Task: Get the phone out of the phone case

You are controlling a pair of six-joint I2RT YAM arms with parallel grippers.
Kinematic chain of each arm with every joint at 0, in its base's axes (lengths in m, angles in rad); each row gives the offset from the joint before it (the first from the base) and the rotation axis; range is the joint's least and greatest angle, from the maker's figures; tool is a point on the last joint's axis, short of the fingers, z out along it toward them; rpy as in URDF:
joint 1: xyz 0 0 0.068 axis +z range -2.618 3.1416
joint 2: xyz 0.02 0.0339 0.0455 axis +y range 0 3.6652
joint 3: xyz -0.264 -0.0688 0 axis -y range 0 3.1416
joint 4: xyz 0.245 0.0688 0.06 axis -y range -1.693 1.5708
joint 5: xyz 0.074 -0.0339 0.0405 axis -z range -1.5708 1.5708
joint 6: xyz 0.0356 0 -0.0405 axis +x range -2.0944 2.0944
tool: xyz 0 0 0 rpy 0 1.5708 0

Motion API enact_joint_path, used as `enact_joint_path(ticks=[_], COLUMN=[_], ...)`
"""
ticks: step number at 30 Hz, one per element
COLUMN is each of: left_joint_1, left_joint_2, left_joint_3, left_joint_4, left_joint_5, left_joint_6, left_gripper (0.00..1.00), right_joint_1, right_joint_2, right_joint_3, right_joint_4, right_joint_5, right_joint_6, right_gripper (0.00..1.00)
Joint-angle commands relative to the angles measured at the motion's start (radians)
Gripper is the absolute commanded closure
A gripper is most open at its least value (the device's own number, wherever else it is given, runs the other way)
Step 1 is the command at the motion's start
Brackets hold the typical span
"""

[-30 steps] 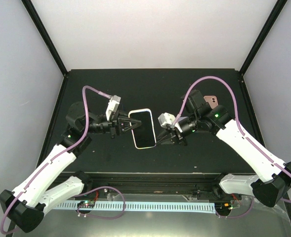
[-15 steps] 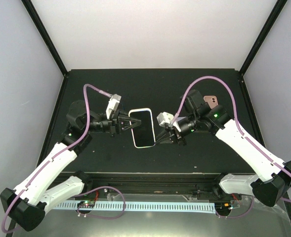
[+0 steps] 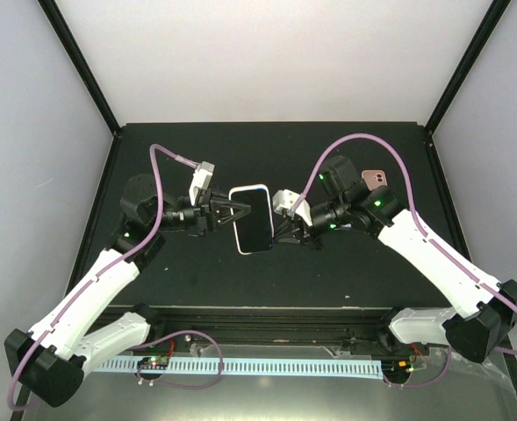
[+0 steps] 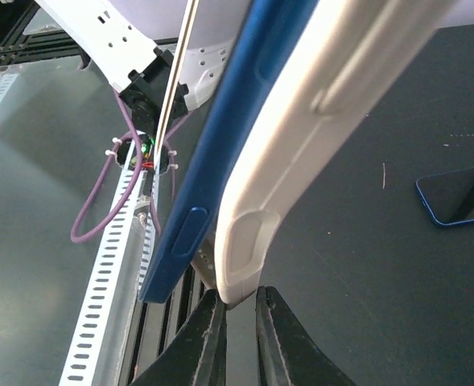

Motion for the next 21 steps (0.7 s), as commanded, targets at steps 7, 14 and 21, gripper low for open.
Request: enact_joint_path(ticks=[7,14,21], left_joint_1=[-0.038,-0.040,-0.040], left_joint_2=[-0.031,-0.023,-0.008], left_joint_3=[0.058,0.034,0.008], left_joint_4=[0.048,0.042,-0.041], left_joint_5=[0.163,0.139,0.115], left_joint_6=[-0.067,-0.052,0.026], left_gripper=[0.99,0.98,0.98], right_joint_1=[-0.008,-0.010,-0.023], right_joint_2=[-0.024,-0.010,0.032], right_joint_3=[-0.024,0.023,0.117], right_joint_4=[0.300,0.386,0.477], right_joint_5=[0.032,0.062,-0.014], right_joint_6=[0.135,0.295,0.482], right_gripper=[0.70,0.52,0.49])
